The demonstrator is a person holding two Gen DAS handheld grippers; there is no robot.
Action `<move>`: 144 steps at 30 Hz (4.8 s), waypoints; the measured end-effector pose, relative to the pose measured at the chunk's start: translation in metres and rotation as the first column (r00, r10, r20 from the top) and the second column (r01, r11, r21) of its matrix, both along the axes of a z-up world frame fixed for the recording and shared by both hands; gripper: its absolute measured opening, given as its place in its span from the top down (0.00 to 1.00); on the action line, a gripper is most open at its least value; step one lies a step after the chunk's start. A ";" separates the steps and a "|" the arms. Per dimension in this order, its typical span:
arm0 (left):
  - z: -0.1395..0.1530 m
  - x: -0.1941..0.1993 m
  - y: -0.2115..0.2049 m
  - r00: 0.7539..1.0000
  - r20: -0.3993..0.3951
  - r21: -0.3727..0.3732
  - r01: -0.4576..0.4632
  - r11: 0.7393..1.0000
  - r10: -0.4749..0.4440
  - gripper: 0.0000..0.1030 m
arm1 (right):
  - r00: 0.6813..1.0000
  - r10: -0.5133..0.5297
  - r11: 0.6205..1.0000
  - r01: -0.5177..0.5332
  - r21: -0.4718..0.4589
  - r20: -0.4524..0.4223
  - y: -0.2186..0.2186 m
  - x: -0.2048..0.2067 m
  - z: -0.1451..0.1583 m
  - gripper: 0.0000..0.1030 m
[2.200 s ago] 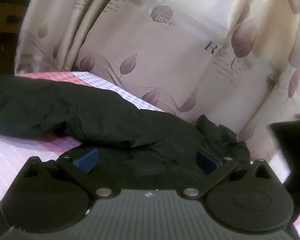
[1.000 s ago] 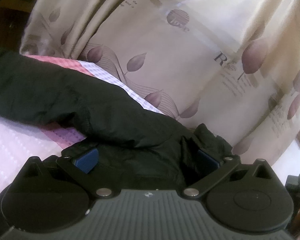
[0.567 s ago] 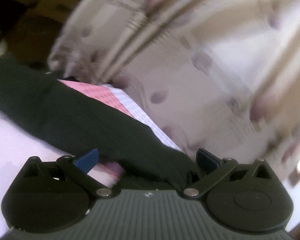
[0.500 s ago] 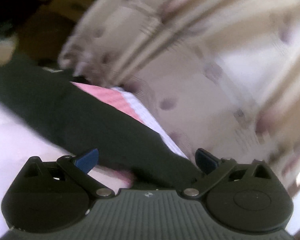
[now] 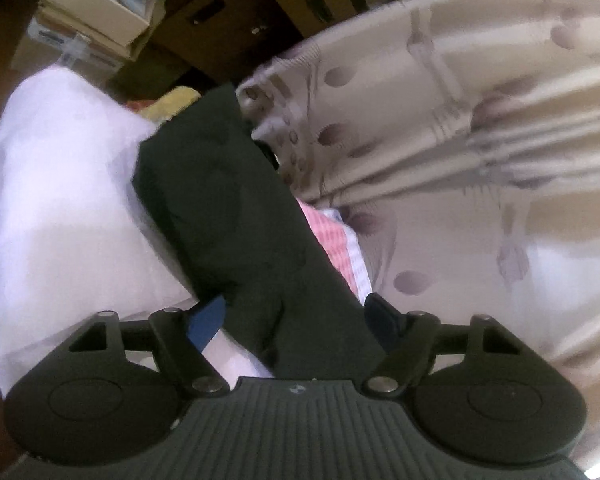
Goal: Fold large clothes
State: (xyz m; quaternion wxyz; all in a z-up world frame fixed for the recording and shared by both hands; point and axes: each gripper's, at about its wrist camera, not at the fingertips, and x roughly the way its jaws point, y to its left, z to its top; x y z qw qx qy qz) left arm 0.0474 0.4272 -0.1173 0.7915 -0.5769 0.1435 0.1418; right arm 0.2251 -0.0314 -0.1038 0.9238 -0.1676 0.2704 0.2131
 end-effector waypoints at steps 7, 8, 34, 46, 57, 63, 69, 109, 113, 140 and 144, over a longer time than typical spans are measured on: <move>0.003 0.003 0.003 0.998 -0.030 -0.042 -0.065 0.997 0.064 0.27 | 1.000 -0.001 1.000 0.001 -0.002 0.007 0.000 -0.002 0.000 0.00; 0.006 -0.001 0.003 0.995 -0.065 -0.023 -0.083 0.996 0.081 0.25 | 1.000 -0.001 1.000 0.001 -0.001 0.007 0.000 -0.002 0.000 0.00; 0.084 0.060 -0.022 0.999 0.015 0.252 -0.039 0.967 0.036 0.96 | 0.999 -0.023 0.992 0.029 0.123 -0.048 -0.018 0.006 0.007 0.00; 0.206 0.140 -0.259 0.845 0.197 0.473 0.362 0.804 -0.496 0.96 | 0.988 -0.147 0.869 0.149 0.472 -0.041 -0.152 -0.054 0.073 0.00; 0.116 0.177 -0.451 0.547 -0.033 0.570 0.698 0.434 -0.837 0.86 | 0.932 -0.341 0.766 0.352 0.538 -0.125 -0.283 -0.089 0.062 0.00; 0.074 0.185 -0.444 0.491 -0.048 0.489 0.771 0.408 -0.870 0.19 | 0.939 -0.298 0.724 0.338 0.601 -0.170 -0.290 -0.081 0.054 0.00; 0.084 0.144 -0.391 0.577 0.057 0.537 0.670 0.512 -0.815 0.00 | 0.939 -0.247 0.679 0.344 0.648 -0.240 -0.282 -0.050 0.057 0.00; 0.032 0.274 -0.279 0.786 -0.286 0.629 0.585 0.511 -0.548 0.16 | 0.964 -0.193 0.955 0.227 0.191 -0.182 -0.157 0.061 0.004 0.88; 0.023 0.277 -0.276 0.774 -0.309 0.615 0.606 0.505 -0.553 0.15 | 0.966 -0.198 0.945 0.234 0.230 -0.169 -0.160 0.055 -0.005 0.88; 0.051 0.247 -0.288 0.816 -0.347 0.681 0.558 0.475 -0.462 0.07 | 0.945 -0.278 0.931 0.309 0.193 -0.174 -0.162 0.030 0.026 0.82; 0.082 0.169 -0.281 0.820 -0.283 0.760 0.509 0.405 -0.498 0.00 | 0.982 -0.187 0.905 0.182 0.384 -0.024 -0.201 -0.086 0.076 0.00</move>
